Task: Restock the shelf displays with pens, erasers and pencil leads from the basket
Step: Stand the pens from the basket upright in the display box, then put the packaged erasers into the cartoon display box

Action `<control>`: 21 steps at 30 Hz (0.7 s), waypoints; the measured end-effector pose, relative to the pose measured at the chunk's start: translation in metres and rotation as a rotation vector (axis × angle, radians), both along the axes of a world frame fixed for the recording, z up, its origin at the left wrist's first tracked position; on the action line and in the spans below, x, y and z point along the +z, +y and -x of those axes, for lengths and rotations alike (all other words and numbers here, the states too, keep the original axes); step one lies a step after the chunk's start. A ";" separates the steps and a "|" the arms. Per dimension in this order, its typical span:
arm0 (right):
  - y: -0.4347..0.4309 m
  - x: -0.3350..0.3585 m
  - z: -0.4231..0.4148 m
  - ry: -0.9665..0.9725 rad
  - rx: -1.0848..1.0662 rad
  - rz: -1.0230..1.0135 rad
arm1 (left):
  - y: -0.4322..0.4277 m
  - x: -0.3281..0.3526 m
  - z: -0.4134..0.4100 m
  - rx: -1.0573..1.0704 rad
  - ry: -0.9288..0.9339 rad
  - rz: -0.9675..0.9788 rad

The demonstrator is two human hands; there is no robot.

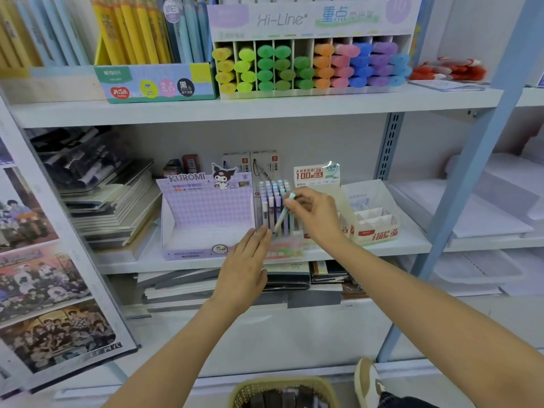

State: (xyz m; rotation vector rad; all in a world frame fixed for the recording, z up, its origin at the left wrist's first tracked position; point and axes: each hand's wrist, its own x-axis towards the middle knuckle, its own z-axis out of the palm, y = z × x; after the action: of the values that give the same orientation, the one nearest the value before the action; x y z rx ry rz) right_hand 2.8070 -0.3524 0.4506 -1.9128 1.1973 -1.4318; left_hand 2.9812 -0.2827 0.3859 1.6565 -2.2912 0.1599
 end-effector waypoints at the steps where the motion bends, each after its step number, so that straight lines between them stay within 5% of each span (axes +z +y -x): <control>1: 0.000 -0.002 -0.001 0.036 0.010 0.013 | 0.000 -0.001 -0.001 -0.006 0.001 0.005; 16: -0.006 -0.010 -0.023 0.316 -0.030 0.157 | -0.001 -0.004 -0.005 -0.056 0.011 0.045; 21: 0.008 -0.017 -0.024 0.217 -0.043 0.207 | 0.005 -0.001 -0.004 -0.100 0.094 0.079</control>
State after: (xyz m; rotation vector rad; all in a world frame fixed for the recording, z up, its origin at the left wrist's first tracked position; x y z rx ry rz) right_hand 2.8311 -0.3440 0.4337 -2.2445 1.2329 -1.4487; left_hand 2.9847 -0.2776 0.3845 1.4762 -2.2608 0.1453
